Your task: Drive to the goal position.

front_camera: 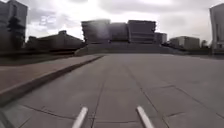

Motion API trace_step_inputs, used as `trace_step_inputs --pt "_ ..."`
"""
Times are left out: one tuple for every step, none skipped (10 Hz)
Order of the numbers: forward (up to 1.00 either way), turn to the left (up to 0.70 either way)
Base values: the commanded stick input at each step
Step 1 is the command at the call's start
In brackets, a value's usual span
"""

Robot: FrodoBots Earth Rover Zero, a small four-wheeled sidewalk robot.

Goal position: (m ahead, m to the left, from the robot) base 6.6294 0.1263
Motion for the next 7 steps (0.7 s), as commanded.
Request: trace_step_inputs --pt "1.00 -0.27" --pt "1.00 -0.19" --pt "1.00 -0.04" --pt "1.00 0.00" --pt "1.00 0.00" --pt "1.00 0.00" --pt "1.00 0.00"
